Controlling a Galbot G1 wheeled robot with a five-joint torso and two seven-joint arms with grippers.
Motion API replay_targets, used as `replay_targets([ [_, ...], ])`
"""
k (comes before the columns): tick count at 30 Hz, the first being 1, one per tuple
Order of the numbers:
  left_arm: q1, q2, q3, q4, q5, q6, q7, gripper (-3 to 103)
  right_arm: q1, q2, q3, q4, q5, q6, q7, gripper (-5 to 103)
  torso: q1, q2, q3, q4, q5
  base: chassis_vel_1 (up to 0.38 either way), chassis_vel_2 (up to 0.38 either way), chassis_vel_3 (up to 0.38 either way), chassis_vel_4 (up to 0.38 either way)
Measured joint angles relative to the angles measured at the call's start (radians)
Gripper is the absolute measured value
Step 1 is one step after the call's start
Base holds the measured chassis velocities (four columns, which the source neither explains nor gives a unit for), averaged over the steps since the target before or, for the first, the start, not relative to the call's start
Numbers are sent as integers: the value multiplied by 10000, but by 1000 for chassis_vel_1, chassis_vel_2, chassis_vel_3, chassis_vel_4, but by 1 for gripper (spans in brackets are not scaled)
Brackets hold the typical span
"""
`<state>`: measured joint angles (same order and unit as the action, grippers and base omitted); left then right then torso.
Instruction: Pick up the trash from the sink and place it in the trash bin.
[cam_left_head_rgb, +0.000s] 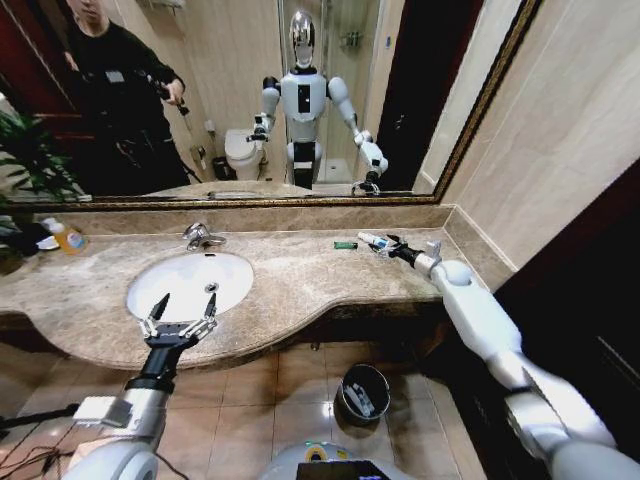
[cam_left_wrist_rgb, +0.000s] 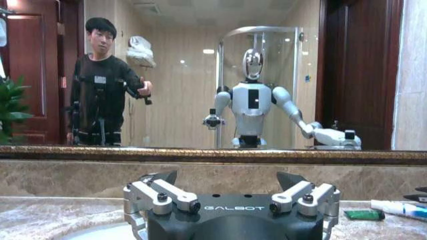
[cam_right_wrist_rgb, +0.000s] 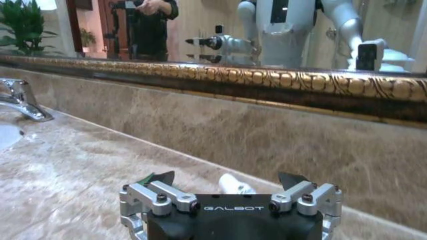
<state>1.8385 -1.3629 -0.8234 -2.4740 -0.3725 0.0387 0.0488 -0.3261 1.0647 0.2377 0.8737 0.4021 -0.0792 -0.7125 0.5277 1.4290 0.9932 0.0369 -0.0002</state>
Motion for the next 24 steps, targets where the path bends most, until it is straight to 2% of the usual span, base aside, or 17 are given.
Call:
replay_targets([
  [8,0,1,0,0,0,0,0,100,841,229,-60,-1267,-872,-52,-632,100,-1,1,-1,-1,2,0,0,0,0],
  [11,0,0,0,0,0,0,0,100,1125,217,-3,-1821,-1342,-198,-1175,100,-1,1,-1,-2,0,0,0,0,0],
  [16,0,0,0,0,0,0,0,100,1296,204,7,-2176,-1615,-315,-1248,103,-1,1,-1,-2,2,0,0,0,0],
  [17,0,0,0,0,0,0,0,100,1335,215,13,-2294,-1700,-325,-1224,100,-1,1,-1,-2,1,0,0,0,0],
  [19,0,0,0,0,0,0,0,100,1344,221,14,-2343,-1734,-324,-1204,100,-2,1,-1,-1,1,0,0,0,0],
  [20,0,0,0,0,0,0,0,100,1346,245,23,-2441,-1782,-309,-1154,93,-1,1,-1,-2,3,0,0,0,0],
  [24,0,0,0,1,0,0,0,100,1317,265,68,-2494,-1832,-262,-1105,84,-2,1,-1,-1,1,0,0,0,0],
])
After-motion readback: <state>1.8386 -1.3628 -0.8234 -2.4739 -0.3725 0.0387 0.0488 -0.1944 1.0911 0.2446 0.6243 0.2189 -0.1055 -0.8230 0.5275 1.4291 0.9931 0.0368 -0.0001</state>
